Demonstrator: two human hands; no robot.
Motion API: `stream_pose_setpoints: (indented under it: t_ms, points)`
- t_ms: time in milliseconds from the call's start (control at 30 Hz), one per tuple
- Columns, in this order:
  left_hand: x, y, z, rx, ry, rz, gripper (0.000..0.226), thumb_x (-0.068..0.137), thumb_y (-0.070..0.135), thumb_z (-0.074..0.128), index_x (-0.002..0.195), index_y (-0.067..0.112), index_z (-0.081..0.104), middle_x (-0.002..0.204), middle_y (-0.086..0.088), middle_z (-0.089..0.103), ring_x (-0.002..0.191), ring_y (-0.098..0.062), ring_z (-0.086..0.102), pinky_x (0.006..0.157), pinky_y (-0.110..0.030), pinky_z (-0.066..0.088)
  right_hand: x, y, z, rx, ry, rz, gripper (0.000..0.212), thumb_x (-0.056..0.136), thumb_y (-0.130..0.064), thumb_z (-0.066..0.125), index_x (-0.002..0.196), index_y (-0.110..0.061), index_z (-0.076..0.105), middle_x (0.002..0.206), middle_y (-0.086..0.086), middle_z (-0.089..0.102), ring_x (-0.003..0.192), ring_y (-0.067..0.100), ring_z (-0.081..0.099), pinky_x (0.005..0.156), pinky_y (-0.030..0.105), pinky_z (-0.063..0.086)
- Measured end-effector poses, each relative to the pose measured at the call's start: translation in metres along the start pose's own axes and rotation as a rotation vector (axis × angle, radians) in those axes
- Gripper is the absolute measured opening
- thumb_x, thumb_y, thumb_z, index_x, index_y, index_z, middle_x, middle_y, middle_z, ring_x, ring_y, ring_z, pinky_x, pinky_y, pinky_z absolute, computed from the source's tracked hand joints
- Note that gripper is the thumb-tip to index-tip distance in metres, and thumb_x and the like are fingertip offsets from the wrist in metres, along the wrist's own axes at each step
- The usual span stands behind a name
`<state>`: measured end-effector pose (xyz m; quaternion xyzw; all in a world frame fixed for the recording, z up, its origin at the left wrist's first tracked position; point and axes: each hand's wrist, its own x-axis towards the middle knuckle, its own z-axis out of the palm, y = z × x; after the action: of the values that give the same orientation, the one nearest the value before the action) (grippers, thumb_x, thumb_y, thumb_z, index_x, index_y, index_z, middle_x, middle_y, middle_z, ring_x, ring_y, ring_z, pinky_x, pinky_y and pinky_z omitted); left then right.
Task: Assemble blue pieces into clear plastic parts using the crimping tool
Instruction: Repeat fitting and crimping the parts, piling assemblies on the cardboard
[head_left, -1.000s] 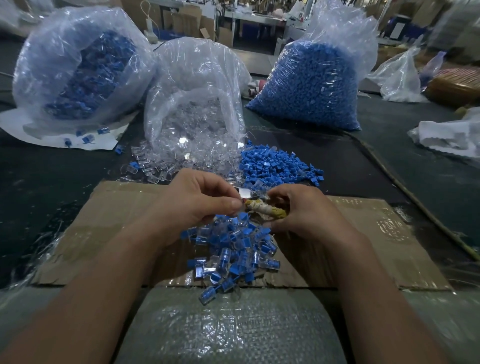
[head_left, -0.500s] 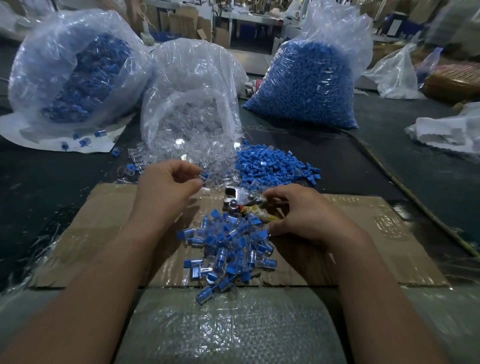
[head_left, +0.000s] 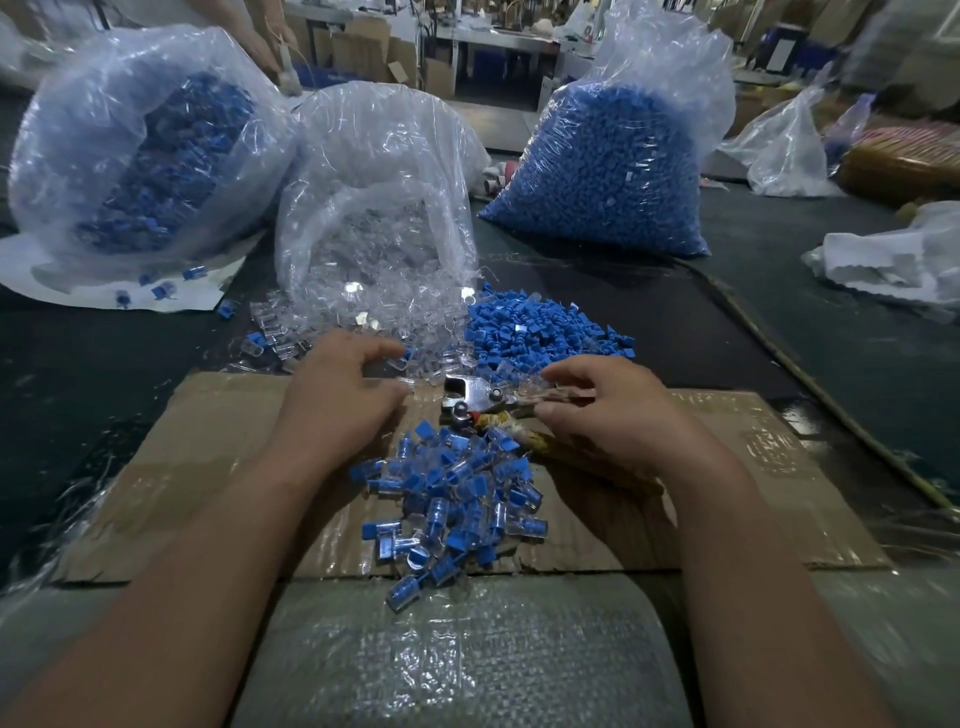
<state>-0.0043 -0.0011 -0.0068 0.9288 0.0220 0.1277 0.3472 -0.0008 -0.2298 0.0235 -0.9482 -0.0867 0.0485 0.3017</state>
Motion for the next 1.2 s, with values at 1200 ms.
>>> stream_pose_setpoints:
  t_ms: [1200]
  points:
    - [-0.017, 0.017, -0.008, -0.534, 0.025, 0.029, 0.019, 0.081, 0.010, 0.066, 0.081, 0.029, 0.065, 0.073, 0.006, 0.067, 0.061, 0.001, 0.063, 0.056, -0.006, 0.048, 0.039, 0.028, 0.011, -0.047, 0.294, 0.190, 0.012, 0.084, -0.022, 0.065, 0.090, -0.019, 0.074, 0.095, -0.004, 0.070, 0.084, 0.009, 0.056, 0.075, 0.028, 0.045]
